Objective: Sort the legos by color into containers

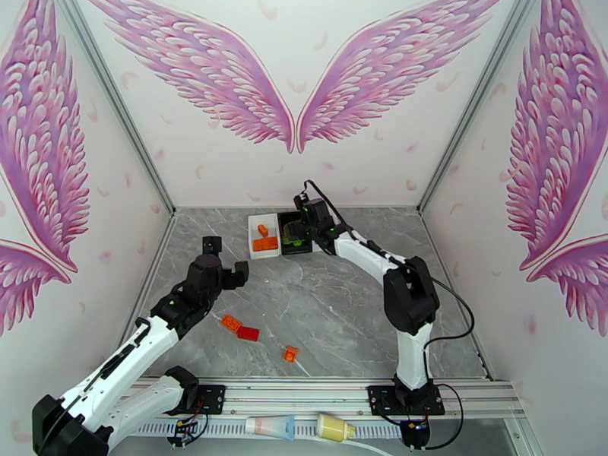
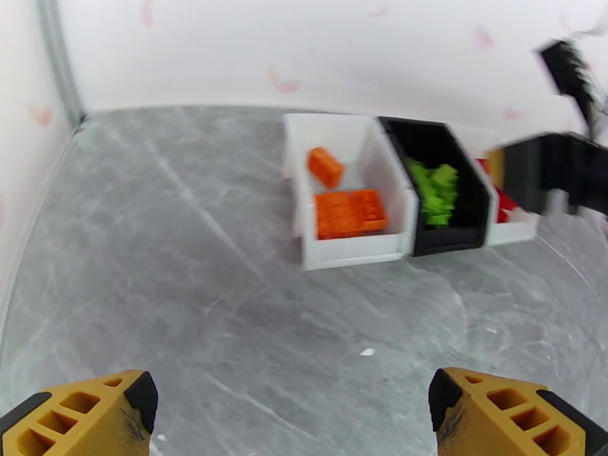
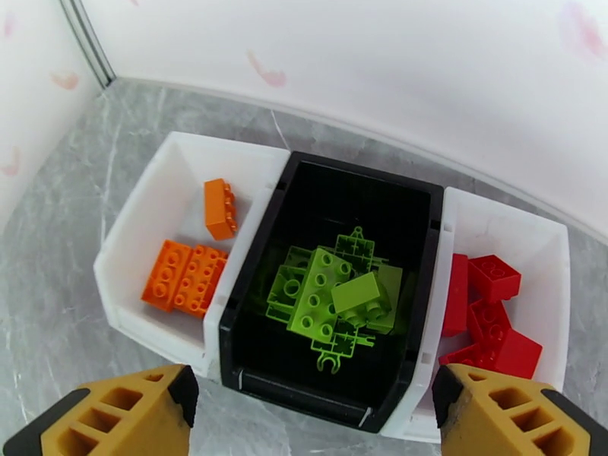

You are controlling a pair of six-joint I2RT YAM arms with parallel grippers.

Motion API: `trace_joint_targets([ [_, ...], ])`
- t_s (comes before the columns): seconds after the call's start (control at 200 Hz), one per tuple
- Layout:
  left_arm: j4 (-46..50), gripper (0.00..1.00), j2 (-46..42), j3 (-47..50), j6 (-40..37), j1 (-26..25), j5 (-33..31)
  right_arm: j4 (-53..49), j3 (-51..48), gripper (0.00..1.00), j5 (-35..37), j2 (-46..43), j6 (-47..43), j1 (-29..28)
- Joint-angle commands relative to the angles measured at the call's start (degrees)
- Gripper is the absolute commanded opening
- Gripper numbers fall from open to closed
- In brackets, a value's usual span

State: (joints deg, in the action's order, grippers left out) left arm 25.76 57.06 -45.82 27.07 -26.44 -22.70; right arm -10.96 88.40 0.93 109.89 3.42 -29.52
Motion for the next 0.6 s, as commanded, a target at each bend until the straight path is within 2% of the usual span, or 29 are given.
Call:
trace_joint_targets([
  [0.0,13.2,0.99,2.6,-2.9,14.9,0.7,-6.1,5.4,-5.3,0.89,-3.6,-4.5,-3.8,-0.3],
  [0.135,20.2,0.98,5.8,-3.9,28.6,1.0,-8.0,6.2,-10.4,0.90,-6.9,-6.8,-5.0,-0.4],
  [0.31,26.1,0.95,9.5,-4.4,42.0,1.2,-3.9,5.6,-12.1,0.91,-8.4,-7.3,-4.9,-0.4],
  [0.595,23.8,0.88,14.1,0.3,53.3,1.4,6.3,5.2,-11.0,0.91,-9.7,-6.5,-5.8,-0.3],
])
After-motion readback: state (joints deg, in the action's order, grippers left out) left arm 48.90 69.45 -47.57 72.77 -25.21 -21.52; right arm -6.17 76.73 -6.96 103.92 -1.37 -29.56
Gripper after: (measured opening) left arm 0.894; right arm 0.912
